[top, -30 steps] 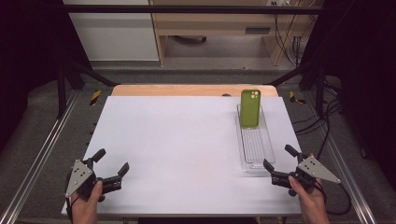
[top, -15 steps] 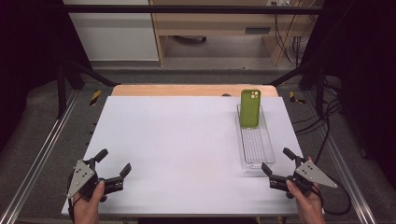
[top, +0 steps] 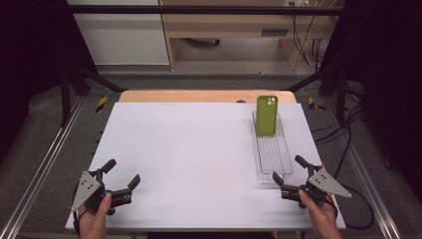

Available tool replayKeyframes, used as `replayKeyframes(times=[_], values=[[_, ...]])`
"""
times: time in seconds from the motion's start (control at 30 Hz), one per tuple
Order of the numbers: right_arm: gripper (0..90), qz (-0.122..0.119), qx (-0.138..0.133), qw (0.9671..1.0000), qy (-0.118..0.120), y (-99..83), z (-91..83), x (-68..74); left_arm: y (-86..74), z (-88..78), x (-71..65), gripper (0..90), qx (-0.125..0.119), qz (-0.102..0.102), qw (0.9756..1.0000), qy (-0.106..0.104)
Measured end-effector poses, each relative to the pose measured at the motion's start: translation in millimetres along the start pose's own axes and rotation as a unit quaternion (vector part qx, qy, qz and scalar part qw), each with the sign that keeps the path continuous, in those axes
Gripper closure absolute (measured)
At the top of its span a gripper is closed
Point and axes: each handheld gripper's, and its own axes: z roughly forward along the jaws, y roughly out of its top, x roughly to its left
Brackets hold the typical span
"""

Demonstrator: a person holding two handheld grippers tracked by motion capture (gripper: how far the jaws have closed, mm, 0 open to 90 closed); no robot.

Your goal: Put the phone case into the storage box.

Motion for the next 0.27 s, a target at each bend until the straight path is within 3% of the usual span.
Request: replayKeyframes(times=[0.27], values=[[3.5, -0.009, 0.000, 1.0000, 0.001, 0.2, 5.4, -0.9, -1.1, 1.5, -0.4, 0.8, 0.000, 0.000, 1.0000, 0.001]])
